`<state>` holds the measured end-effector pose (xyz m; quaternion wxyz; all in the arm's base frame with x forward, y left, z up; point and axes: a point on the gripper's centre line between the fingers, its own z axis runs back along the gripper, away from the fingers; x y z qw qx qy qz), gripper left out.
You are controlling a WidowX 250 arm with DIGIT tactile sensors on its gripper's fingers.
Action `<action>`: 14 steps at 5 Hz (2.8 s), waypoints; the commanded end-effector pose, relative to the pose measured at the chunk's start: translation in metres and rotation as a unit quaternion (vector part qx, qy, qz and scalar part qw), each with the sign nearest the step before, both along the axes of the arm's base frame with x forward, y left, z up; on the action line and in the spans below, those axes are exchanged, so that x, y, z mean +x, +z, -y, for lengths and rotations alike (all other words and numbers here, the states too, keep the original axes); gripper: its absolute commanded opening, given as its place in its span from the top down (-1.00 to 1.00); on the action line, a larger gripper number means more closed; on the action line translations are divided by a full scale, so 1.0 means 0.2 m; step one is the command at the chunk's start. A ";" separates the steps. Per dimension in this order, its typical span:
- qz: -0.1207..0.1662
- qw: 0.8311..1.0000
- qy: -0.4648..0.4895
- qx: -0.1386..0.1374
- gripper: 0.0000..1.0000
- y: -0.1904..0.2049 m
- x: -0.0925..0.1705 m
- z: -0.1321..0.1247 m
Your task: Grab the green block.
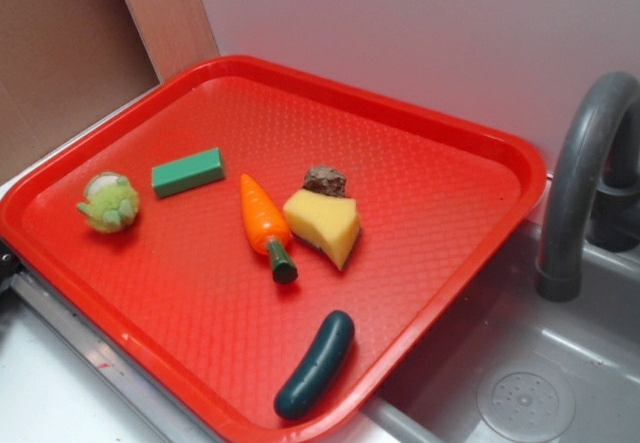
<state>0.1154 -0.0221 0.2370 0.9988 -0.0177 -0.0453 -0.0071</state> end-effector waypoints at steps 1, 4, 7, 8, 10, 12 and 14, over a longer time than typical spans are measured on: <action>0.000 1.000 0.000 0.000 -1.00 0.00 0.00 0.00; -0.010 0.993 -0.117 0.028 -1.00 -0.19 0.19 0.07; -0.028 0.982 -0.187 0.027 -1.00 -0.55 0.35 0.20; -0.047 0.981 -0.186 0.016 -1.00 -0.67 0.40 0.21; -0.081 0.975 -0.205 0.026 -1.00 -0.92 0.45 0.23; -0.106 0.973 -0.191 0.079 -1.00 -1.07 0.48 0.22; -0.111 0.972 -0.195 0.076 1.00 -1.12 0.49 0.25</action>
